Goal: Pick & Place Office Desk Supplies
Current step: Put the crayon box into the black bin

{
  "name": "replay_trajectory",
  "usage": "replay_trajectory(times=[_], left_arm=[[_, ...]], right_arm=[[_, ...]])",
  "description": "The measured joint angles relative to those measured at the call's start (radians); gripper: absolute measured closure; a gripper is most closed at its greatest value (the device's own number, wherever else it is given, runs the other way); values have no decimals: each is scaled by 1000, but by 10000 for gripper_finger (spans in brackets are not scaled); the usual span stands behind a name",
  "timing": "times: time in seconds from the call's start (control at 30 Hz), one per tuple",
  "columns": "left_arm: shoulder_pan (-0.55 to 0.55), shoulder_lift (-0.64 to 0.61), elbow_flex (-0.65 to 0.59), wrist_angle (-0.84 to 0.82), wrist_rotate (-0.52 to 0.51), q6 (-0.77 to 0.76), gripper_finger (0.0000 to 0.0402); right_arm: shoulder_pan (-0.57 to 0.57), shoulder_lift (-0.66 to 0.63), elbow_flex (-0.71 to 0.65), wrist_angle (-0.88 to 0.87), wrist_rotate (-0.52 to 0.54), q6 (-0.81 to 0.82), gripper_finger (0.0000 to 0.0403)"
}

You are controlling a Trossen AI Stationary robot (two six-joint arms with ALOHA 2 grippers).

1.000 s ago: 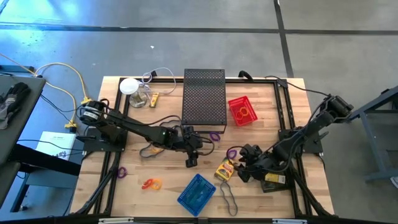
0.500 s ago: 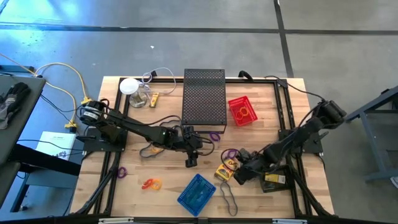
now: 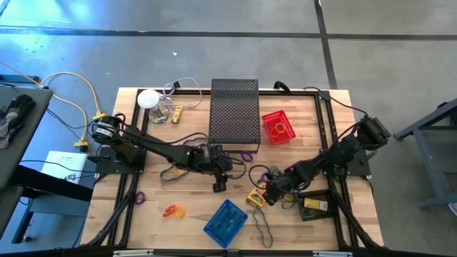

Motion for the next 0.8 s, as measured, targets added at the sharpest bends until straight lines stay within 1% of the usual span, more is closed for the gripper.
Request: replay_trajectory(times=[0.37, 0.47, 0.67, 0.8], left_arm=[[0, 16, 2, 11, 4, -7, 183], [0, 39, 3, 36, 23, -7, 183], [0, 92, 2, 43, 26, -7, 183], [1, 121, 0, 72, 69, 1, 183]], right_arm=[[-7, 2, -1, 32, 7, -51, 165], [-10, 2, -2, 43, 8, -61, 165], [-10, 3, -2, 63, 7, -84, 165], [-10, 3, -2, 66, -5, -90, 165]])
